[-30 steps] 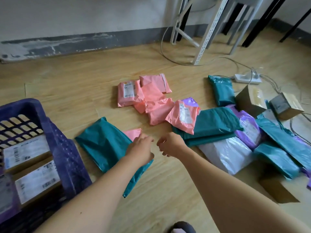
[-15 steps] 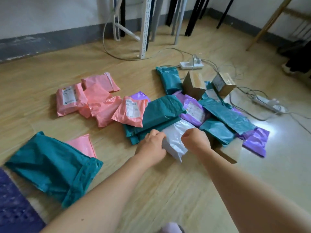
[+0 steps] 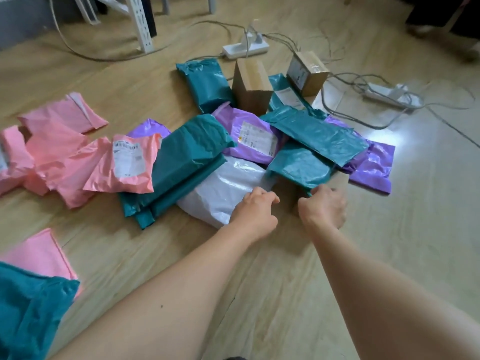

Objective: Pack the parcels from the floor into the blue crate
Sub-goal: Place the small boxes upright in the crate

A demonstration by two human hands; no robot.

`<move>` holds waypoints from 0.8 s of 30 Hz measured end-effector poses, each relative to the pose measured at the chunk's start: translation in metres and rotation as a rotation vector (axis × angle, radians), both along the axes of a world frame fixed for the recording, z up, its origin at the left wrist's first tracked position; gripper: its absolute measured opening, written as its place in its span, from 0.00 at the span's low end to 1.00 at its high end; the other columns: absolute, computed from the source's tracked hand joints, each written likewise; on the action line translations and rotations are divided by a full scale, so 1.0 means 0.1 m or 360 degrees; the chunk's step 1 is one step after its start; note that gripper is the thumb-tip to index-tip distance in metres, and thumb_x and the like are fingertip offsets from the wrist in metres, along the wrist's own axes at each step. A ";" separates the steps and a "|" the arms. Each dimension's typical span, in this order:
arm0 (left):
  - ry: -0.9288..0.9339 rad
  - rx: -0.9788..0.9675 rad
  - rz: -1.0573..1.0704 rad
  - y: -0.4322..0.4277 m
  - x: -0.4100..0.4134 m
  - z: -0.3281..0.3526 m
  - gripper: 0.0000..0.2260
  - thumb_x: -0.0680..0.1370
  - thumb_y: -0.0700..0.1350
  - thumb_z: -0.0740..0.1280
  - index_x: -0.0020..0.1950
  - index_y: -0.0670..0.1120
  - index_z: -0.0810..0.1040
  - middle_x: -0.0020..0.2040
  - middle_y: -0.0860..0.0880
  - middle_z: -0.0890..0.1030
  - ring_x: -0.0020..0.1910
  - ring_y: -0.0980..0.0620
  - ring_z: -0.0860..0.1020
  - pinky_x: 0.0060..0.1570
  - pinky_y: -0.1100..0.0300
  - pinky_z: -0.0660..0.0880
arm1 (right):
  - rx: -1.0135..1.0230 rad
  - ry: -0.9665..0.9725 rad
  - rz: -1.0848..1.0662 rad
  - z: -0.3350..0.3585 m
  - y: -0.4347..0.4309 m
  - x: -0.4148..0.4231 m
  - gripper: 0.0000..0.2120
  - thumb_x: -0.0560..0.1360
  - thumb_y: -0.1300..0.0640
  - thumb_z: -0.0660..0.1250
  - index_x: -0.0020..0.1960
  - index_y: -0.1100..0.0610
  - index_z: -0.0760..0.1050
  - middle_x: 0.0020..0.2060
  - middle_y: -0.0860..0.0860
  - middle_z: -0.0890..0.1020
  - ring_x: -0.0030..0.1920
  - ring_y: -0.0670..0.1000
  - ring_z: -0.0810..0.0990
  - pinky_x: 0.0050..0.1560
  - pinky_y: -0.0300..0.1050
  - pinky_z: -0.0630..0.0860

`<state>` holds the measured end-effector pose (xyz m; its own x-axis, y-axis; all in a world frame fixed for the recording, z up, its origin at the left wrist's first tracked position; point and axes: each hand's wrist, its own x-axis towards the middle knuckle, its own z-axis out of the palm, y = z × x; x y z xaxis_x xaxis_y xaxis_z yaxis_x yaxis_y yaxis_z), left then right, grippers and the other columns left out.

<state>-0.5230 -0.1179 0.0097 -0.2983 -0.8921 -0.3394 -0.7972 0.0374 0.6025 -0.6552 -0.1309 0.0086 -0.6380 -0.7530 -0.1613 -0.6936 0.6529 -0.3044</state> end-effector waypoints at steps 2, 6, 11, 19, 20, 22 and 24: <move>0.0023 0.0004 -0.0021 -0.06 -0.09 -0.07 0.24 0.75 0.40 0.61 0.71 0.52 0.66 0.67 0.48 0.66 0.67 0.47 0.66 0.65 0.53 0.68 | -0.0013 0.0045 -0.0056 -0.06 -0.04 -0.13 0.21 0.72 0.55 0.66 0.64 0.55 0.71 0.65 0.58 0.68 0.66 0.60 0.65 0.64 0.54 0.66; 0.0025 0.0037 -0.0069 -0.15 -0.20 -0.18 0.28 0.75 0.39 0.61 0.74 0.54 0.62 0.69 0.48 0.65 0.68 0.47 0.65 0.65 0.53 0.67 | 0.0236 -0.0045 -0.0048 -0.25 -0.17 -0.33 0.38 0.68 0.46 0.72 0.73 0.51 0.57 0.72 0.61 0.58 0.72 0.63 0.58 0.68 0.62 0.60; 0.0024 0.0048 -0.0062 -0.21 -0.17 -0.26 0.26 0.75 0.40 0.61 0.73 0.52 0.63 0.69 0.48 0.65 0.69 0.48 0.65 0.65 0.53 0.68 | 0.0300 -0.0275 -0.0206 -0.47 -0.31 -0.42 0.43 0.66 0.41 0.73 0.73 0.51 0.56 0.72 0.64 0.58 0.70 0.65 0.61 0.66 0.62 0.63; -0.0075 0.0055 0.0043 -0.09 0.09 -0.29 0.23 0.75 0.42 0.63 0.69 0.51 0.68 0.67 0.48 0.67 0.67 0.48 0.67 0.65 0.55 0.67 | 0.0291 -0.0267 -0.0035 -0.48 0.01 -0.05 0.41 0.63 0.46 0.73 0.70 0.51 0.59 0.67 0.62 0.63 0.66 0.64 0.64 0.66 0.56 0.65; -0.0081 0.0058 0.0066 -0.06 0.14 -0.27 0.22 0.75 0.42 0.63 0.69 0.51 0.69 0.67 0.48 0.67 0.67 0.48 0.67 0.65 0.56 0.66 | 0.0294 -0.0280 0.0035 -0.47 0.11 0.01 0.41 0.62 0.45 0.73 0.71 0.50 0.58 0.67 0.61 0.63 0.66 0.64 0.64 0.66 0.56 0.64; -0.0113 0.0088 0.0116 0.00 0.27 -0.24 0.22 0.75 0.42 0.63 0.69 0.51 0.69 0.67 0.48 0.68 0.67 0.48 0.68 0.66 0.56 0.66 | 0.0309 -0.0375 0.0080 -0.44 0.28 0.06 0.42 0.64 0.44 0.72 0.72 0.49 0.57 0.67 0.61 0.63 0.68 0.63 0.62 0.67 0.55 0.64; -0.0148 0.0127 0.0201 0.10 0.42 -0.19 0.22 0.75 0.42 0.63 0.68 0.50 0.69 0.67 0.47 0.68 0.67 0.47 0.68 0.65 0.56 0.67 | 0.0324 -0.0466 0.0070 -0.34 0.40 0.04 0.41 0.65 0.43 0.71 0.73 0.49 0.57 0.67 0.60 0.63 0.68 0.62 0.63 0.66 0.55 0.64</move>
